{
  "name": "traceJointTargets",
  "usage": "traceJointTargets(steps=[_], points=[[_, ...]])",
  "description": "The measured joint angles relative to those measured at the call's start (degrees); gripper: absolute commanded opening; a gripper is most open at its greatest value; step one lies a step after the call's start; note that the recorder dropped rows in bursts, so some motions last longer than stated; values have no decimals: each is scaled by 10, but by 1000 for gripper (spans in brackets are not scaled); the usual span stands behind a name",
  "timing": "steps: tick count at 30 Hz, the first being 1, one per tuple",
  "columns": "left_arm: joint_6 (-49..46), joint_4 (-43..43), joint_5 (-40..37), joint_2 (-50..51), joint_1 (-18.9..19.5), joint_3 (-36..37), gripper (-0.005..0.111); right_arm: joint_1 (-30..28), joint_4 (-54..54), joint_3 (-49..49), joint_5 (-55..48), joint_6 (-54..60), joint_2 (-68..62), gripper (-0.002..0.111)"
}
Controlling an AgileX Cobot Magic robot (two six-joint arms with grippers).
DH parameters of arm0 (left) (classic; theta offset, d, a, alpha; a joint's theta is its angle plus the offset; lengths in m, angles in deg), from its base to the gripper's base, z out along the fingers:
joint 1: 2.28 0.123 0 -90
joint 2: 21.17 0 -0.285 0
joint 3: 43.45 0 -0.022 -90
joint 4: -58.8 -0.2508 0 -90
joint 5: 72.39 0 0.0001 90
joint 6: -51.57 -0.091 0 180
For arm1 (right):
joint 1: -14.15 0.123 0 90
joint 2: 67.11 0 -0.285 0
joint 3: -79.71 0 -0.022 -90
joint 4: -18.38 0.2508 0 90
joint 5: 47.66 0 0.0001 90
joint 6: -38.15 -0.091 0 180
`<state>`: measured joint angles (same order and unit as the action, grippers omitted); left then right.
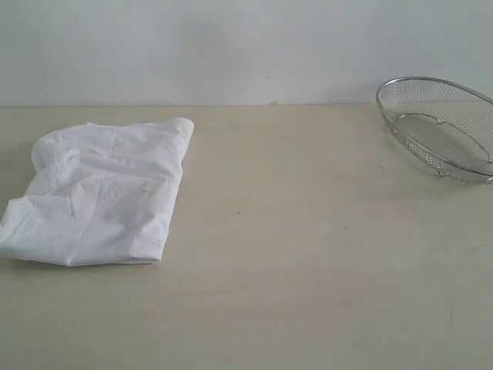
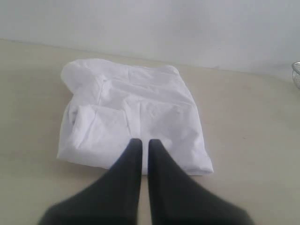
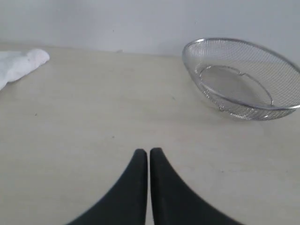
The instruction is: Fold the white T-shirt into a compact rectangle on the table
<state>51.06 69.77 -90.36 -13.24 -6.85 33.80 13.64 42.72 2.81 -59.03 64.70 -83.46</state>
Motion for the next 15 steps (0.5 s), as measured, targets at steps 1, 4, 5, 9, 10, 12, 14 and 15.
traceJointTargets(steps=[1, 4, 5, 9, 10, 12, 14, 15], points=[[0, 0, 0, 0, 0, 0, 4, 0, 0, 0, -13, -2, 0, 0], [0, 0, 0, 0, 0, 0, 4, 0, -1, -1, -36, -7, 0, 0], [0, 0, 0, 0, 0, 0, 4, 0, -1, -1, -40, -13, 0, 0], [0, 0, 0, 0, 0, 0, 4, 0, -14, -4, -51, -60, 0, 0], [0, 0, 0, 0, 0, 0, 4, 0, -31, -4, -52, -87, 0, 0], [0, 0, 0, 0, 0, 0, 4, 0, -86, -4, -54, -150, 0, 0], [0, 0, 0, 0, 0, 0, 4, 0, -155, -4, -53, -222, 0, 0], [0, 0, 0, 0, 0, 0, 4, 0, -178, -4, -52, -249, 0, 0]])
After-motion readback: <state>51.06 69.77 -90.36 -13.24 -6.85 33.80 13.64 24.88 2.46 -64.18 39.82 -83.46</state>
